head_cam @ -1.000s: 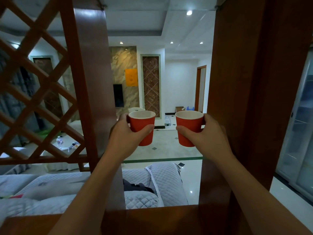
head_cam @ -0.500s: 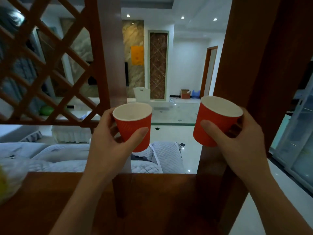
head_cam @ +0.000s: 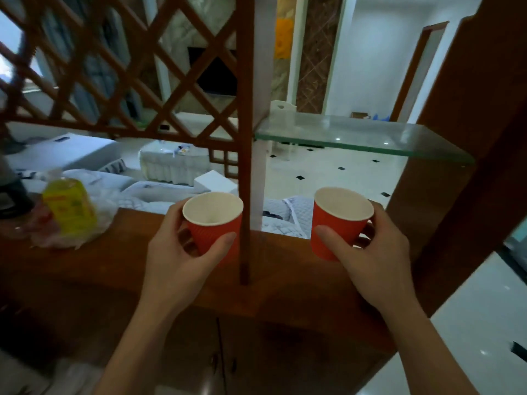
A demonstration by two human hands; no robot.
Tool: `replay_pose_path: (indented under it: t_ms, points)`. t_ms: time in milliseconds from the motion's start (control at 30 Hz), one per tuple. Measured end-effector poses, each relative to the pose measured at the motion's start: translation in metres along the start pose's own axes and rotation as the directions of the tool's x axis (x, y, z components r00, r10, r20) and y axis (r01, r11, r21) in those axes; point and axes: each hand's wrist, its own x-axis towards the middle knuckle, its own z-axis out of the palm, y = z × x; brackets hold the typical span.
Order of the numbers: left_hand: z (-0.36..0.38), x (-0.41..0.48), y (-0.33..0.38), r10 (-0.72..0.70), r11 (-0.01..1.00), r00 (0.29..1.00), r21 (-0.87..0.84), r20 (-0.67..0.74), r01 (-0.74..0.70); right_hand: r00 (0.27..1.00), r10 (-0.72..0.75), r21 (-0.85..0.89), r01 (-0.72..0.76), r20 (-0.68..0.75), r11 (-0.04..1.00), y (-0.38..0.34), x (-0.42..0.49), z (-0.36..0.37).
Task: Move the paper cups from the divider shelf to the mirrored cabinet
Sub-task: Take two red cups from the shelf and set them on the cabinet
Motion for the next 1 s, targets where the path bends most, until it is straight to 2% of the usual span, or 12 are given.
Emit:
replay_pose_path:
  t_ms: [100, 200, 300, 400, 533, 700, 833, 933, 1000]
  points:
    - [-0.035, -0.026, -0.007, -0.037, 0.998, 0.996, 0.04, -0.087, 0.041, 0.993, -0.024, 0.051, 0.018, 0.114, 0.999, -0.005, -0.006, 0.037]
    - [-0.07, -0.061, -0.007, -0.063, 0.987, 0.97, 0.129, -0.233, 0.095, 0.961, -0.081, 0.101, 0.056, 0.265, 0.993, -0.016, -0.018, 0.078]
    - [-0.102, -0.106, 0.001, -0.079, 0.963, 0.903, 0.201, -0.422, 0.178, 0.877, -0.195, 0.227, 0.101, 0.439, 0.969, -0.033, -0.035, 0.115]
    - [-0.128, -0.165, 0.017, -0.102, 0.929, 0.803, 0.232, -0.587, 0.288, 0.755, -0.339, 0.374, 0.134, 0.561, 0.918, -0.059, -0.061, 0.146]
    - [-0.151, -0.257, 0.048, -0.09, 0.857, 0.614, 0.254, -0.784, 0.449, 0.56, -0.494, 0.545, 0.088, 0.666, 0.834, -0.095, -0.118, 0.177]
    - [-0.155, -0.375, 0.099, -0.006, 0.774, 0.347, 0.215, -0.938, 0.596, 0.289, -0.647, 0.679, -0.016, 0.705, 0.734, -0.136, -0.213, 0.187]
    - [-0.145, -0.455, 0.145, 0.081, 0.722, 0.122, 0.143, -0.989, 0.677, 0.097, -0.729, 0.736, -0.098, 0.677, 0.67, -0.176, -0.289, 0.178]
    - [-0.138, -0.506, 0.175, 0.161, 0.678, -0.04, 0.081, -0.986, 0.731, -0.002, -0.773, 0.765, -0.146, 0.634, 0.627, -0.206, -0.341, 0.169]
    - [-0.136, -0.539, 0.195, 0.218, 0.659, -0.118, 0.057, -0.969, 0.75, -0.055, -0.798, 0.782, -0.173, 0.6, 0.599, -0.227, -0.373, 0.163]
